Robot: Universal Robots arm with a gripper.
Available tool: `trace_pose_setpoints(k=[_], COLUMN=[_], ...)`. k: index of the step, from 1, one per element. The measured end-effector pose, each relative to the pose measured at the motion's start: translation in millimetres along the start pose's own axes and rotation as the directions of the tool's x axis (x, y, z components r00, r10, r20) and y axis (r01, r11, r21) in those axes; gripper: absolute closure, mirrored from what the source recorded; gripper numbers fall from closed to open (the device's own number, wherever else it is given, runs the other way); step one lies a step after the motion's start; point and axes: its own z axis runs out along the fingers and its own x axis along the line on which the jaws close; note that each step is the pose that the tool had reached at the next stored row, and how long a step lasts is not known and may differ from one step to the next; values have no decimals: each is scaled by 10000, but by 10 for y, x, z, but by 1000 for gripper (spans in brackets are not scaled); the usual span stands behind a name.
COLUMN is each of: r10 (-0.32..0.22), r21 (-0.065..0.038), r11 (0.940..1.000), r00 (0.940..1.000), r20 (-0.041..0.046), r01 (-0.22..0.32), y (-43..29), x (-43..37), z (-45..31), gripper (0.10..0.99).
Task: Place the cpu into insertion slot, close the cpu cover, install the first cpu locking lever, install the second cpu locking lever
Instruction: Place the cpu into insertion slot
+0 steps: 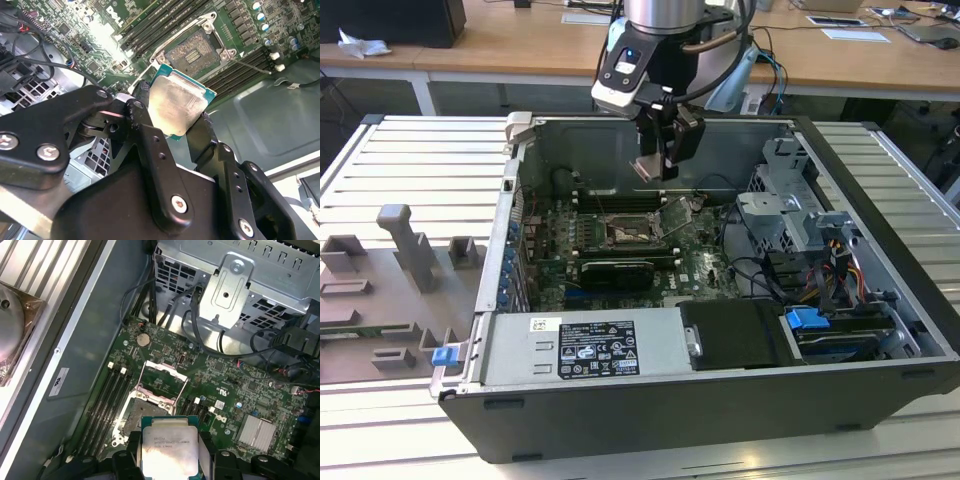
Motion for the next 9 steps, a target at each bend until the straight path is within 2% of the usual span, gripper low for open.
trace_pose_setpoints(k=[9], r10=[1], r21=[0], r11=[10000], r00=[10000], r20=[0], r01=[-1], y=[-5], x=[0], z=[58], gripper=[549])
